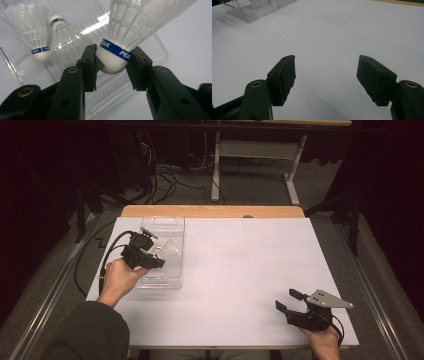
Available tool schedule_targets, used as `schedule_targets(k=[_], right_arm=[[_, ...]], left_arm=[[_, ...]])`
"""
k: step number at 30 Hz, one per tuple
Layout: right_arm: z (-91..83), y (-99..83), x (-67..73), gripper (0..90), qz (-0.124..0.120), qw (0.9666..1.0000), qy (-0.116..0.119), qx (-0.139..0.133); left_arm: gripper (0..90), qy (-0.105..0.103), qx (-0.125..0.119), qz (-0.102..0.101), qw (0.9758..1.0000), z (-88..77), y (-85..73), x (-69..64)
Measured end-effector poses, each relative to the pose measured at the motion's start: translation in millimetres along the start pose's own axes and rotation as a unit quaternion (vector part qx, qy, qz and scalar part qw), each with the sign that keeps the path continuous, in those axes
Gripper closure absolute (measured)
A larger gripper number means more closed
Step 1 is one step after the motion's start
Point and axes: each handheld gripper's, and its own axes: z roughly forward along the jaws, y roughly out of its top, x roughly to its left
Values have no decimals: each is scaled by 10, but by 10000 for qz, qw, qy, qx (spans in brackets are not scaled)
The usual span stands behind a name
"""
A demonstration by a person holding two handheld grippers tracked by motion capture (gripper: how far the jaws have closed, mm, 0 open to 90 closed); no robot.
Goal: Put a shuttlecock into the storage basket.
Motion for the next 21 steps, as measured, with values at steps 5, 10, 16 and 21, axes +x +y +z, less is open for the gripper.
schedule_targets(k=[5, 10, 16, 21], right_arm=[[6, -2, 3, 321, -24, 10000, 23, 8], [4, -1, 4, 321, -19, 10000, 32, 3], [4, 1, 4, 321, -18, 10000, 32, -6], [2, 0, 1, 320, -9, 10000, 36, -12]], left_arm=[[624, 69, 139, -10, 9999, 60, 18, 23], [624, 91, 241, -89, 9996, 105, 24, 51], [622, 55, 361, -145, 9992, 163, 2, 98], [621, 54, 423, -176, 9989, 195, -25, 115]])
